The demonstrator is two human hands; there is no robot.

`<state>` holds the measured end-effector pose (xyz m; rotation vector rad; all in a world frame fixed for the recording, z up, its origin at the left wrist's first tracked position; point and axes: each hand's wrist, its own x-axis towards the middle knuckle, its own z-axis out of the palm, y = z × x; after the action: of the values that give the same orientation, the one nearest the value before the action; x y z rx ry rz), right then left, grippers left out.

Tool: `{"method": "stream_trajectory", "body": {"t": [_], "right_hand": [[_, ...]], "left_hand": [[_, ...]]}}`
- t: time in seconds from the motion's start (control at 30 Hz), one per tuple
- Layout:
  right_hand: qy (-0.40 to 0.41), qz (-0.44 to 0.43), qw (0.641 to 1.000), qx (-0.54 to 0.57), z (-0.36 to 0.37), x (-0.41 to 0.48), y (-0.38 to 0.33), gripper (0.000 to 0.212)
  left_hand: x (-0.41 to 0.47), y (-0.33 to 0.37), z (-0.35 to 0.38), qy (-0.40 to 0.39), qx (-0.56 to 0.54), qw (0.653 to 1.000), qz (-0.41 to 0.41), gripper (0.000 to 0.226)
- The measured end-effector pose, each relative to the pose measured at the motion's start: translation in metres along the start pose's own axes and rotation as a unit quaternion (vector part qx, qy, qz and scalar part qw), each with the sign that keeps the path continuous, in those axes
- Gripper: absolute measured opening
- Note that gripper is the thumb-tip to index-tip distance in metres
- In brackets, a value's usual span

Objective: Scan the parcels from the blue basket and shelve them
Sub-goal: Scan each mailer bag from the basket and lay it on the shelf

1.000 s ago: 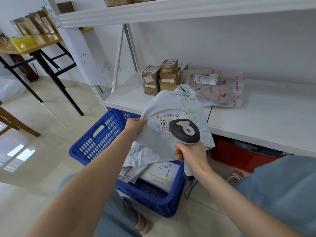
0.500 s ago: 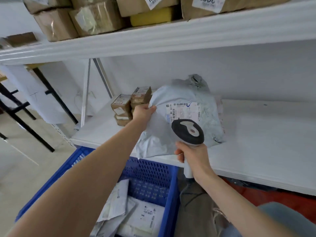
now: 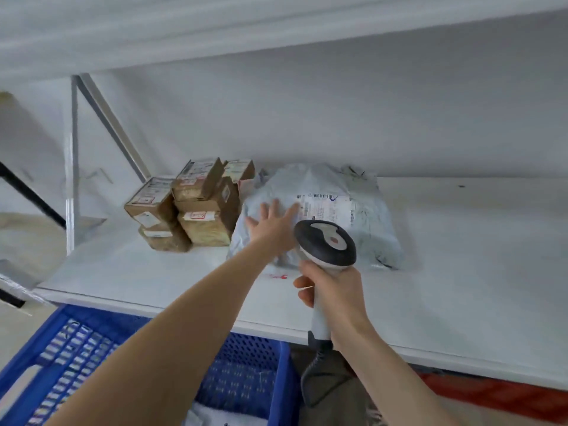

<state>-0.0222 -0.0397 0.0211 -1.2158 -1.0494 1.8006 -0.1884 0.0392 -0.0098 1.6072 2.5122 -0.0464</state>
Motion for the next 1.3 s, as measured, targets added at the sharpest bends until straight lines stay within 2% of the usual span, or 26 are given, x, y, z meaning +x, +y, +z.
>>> {"method": "stream_trajectory", "body": {"t": [0.17,0.33,0.53,0.63,0.77,1.07,1.17,1.3], "right_hand": [[0.015,0.006,1.0,-0.002,-0.006,0.008,-0.001,0.004],[0.031,0.016,0.999,0.01,-0.011,0.012,0.001,0.005],[0.022,0.018,1.0,-0.009,-0.009,0.006,0.003,0.006],[0.008,0.022,0.999,-0.024,-0.003,-0.003,0.008,0.008],[-0.035,0.049,0.996,-0.061,0.014,-0.02,0.024,0.011],[-0.182,0.192,0.954,-0.139,0.075,-0.062,0.09,0.017],[-0.206,0.226,0.937,-0.167,0.099,-0.065,0.119,0.017],[-0.203,0.273,0.919,-0.199,0.132,-0.061,0.169,0.019]], "left_hand": [[0.015,0.004,0.021,-0.037,-0.049,0.998,-0.033,0.056],[0.015,0.002,0.019,-0.007,-0.076,0.996,-0.039,0.063],[-0.019,-0.021,0.011,0.019,-0.069,0.997,-0.024,0.081],[-0.049,-0.047,0.015,0.068,-0.088,0.994,-0.014,0.08],[-0.104,-0.094,0.03,0.075,-0.061,0.995,-0.017,0.074],[-0.216,-0.228,0.087,-0.072,-0.068,0.985,-0.141,0.065],[-0.243,-0.269,0.117,-0.108,-0.09,0.974,-0.179,0.061],[-0.268,-0.315,0.165,-0.179,-0.096,0.95,-0.236,0.067]]}}
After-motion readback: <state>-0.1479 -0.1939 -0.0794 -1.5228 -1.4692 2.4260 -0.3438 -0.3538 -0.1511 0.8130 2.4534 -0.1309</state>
